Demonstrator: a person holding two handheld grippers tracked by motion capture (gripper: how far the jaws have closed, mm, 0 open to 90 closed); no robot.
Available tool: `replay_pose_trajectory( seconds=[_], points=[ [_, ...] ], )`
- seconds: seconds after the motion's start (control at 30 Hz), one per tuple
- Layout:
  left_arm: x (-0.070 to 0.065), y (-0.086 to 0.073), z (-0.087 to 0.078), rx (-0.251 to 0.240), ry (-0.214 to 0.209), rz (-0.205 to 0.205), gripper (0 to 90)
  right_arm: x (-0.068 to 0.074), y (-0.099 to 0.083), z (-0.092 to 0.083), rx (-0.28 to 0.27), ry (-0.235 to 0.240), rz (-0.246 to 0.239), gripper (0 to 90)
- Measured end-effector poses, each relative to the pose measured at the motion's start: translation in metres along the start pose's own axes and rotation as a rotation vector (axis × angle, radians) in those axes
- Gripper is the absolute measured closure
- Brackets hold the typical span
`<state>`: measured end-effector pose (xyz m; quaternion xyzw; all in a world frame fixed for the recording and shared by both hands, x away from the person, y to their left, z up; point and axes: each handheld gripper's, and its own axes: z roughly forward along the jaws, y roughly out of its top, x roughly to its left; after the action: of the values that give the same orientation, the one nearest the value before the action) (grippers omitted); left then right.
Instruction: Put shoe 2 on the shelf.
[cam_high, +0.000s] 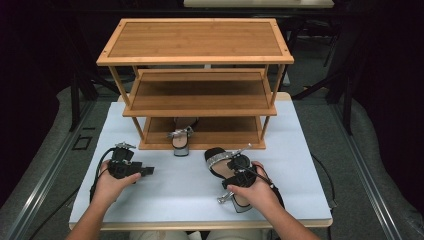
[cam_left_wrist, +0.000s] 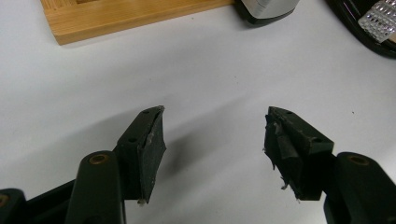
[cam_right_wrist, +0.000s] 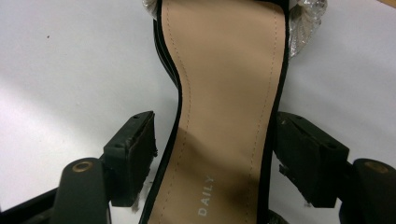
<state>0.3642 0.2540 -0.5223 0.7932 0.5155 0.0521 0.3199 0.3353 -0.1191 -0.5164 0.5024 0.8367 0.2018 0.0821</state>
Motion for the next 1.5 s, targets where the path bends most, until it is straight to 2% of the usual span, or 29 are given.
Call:
replay_pose_trajectory(
  seconds=[0.17, 0.67, 0.9, 0.93, 1.03, 1.2, 1.5],
  points=[
    [0.0002, 0.0001, -0.0004, -0.003, -0.001, -0.002, 37.8, 0.0006, 0.0005, 0.0003, 0.007, -0.016, 0.008, 33.7],
    [-0.0002, -0.0002, 0.0018, -0.001, -0.009, -0.01, 37.8, 0.0024, 0.0047, 0.0013, 0.031, -0.051, 0.047, 36.2],
    [0.0005, -0.0005, 0.0017, -0.002, -0.009, -0.012, 37.8, -0.0013, 0.0058, 0.0025, 0.053, -0.016, 0.099, 36.7],
    [0.0004, -0.0006, 0.0019, -0.001, -0.009, -0.011, 37.8, -0.0034, 0.0058, 0.0039, 0.062, 0.007, 0.128, 37.5],
    [-0.0002, -0.0006, 0.0027, 0.0, -0.01, -0.009, 37.8, -0.0047, 0.0062, 0.0037, 0.068, 0.032, 0.136, 37.7],
    [-0.001, -0.0007, 0.0037, 0.003, -0.011, -0.009, 37.8, -0.0027, 0.0063, 0.0042, 0.066, 0.006, 0.139, 37.9],
    [-0.0007, -0.001, 0.004, 0.005, -0.012, -0.013, 37.8, -0.0039, 0.0053, 0.0036, 0.058, 0.016, 0.149, 38.5]
  ],
)
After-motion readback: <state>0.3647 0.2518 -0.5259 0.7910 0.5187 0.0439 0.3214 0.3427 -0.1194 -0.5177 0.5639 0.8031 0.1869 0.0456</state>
